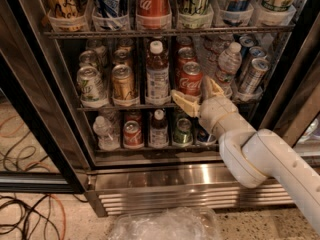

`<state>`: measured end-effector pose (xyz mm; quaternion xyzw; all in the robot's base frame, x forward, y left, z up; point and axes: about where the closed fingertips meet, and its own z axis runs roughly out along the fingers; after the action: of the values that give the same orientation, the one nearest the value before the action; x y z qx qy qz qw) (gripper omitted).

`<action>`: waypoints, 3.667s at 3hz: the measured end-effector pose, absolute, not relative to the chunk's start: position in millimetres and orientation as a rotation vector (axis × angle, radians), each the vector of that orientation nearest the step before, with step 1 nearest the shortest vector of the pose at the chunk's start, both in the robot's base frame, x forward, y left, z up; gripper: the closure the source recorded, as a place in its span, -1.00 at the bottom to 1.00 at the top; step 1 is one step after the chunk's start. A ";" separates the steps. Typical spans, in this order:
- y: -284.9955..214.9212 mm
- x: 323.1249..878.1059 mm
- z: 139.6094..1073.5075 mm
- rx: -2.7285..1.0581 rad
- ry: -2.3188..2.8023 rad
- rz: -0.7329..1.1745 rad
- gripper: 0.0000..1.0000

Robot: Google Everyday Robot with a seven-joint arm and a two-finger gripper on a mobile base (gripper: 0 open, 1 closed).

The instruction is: Pick coke can from middle shelf of fridge

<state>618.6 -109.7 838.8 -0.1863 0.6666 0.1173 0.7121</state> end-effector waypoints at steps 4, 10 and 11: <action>-100.0 670.4 838.0 -0.394 1.498 0.270 -0.07; -96.0 662.0 867.2 -0.443 1.451 0.242 1.00; -93.5 656.3 879.0 -0.461 1.428 0.240 1.00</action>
Offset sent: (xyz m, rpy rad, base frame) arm 0.0349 -0.0101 0.0075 0.0261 -0.0043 -0.0365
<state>656.3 -93.5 879.0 -0.2089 0.6471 0.1090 0.7251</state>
